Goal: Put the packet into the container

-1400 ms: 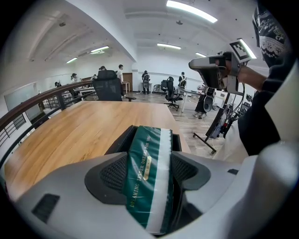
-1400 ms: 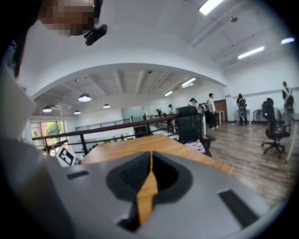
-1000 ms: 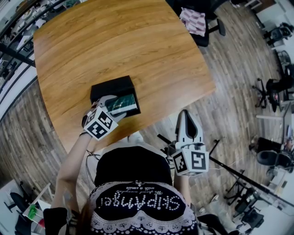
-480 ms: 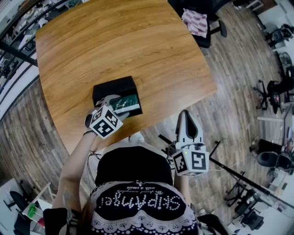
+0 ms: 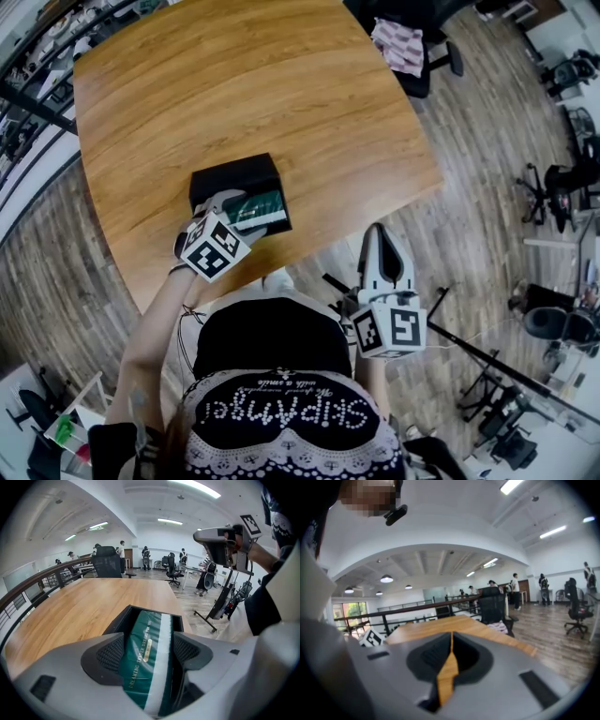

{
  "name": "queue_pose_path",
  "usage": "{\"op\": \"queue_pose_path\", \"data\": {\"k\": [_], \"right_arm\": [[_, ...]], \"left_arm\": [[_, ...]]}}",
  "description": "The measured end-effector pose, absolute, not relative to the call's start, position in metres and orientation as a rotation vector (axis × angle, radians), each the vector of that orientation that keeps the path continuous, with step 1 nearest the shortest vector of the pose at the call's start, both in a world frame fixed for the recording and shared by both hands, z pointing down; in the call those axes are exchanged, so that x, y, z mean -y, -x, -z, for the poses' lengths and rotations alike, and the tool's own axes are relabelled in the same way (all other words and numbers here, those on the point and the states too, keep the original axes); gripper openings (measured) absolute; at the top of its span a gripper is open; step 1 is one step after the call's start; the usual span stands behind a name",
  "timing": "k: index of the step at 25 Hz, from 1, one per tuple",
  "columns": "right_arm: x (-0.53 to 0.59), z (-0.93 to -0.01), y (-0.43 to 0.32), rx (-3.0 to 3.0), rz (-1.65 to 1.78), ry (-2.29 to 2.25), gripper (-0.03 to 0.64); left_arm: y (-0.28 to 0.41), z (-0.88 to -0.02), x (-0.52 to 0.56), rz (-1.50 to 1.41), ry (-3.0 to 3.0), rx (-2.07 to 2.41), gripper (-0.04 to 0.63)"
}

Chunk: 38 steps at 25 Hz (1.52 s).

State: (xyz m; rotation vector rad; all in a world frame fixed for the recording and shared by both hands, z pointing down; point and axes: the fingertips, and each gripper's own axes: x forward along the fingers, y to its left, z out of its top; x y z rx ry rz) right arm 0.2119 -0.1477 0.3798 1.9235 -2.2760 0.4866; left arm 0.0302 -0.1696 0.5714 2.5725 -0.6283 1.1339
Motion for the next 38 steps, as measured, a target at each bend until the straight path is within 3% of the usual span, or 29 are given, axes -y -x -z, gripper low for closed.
{"op": "queue_pose_path", "data": {"k": [22,23,26,33,38], "right_arm": [[0.15,-0.378,-0.204,2.297,-0.476,-1.894,0.035],[0.15,-0.378,-0.203,2.299,-0.474,-1.892,0.035],[0.15,-0.377,-0.201,2.311,-0.467,-1.884,0.035],[0.152,-0.372,-0.195,2.34,-0.447,-1.861,0.035],[0.15,-0.366,-0.192,2.364,-0.426,-1.844,0.035]], "left_arm": [[-0.019,-0.528,0.184,-0.84,-2.543,0.758,0.343],[-0.018,-0.525,0.185,-0.824,-2.547,0.777,0.336],[-0.013,-0.514,0.192,-0.769,-2.559,0.873,0.221],[0.002,-0.476,0.201,-0.614,-2.586,1.053,0.103],[0.016,-0.441,0.198,-0.489,-2.603,1.198,0.055]]}}
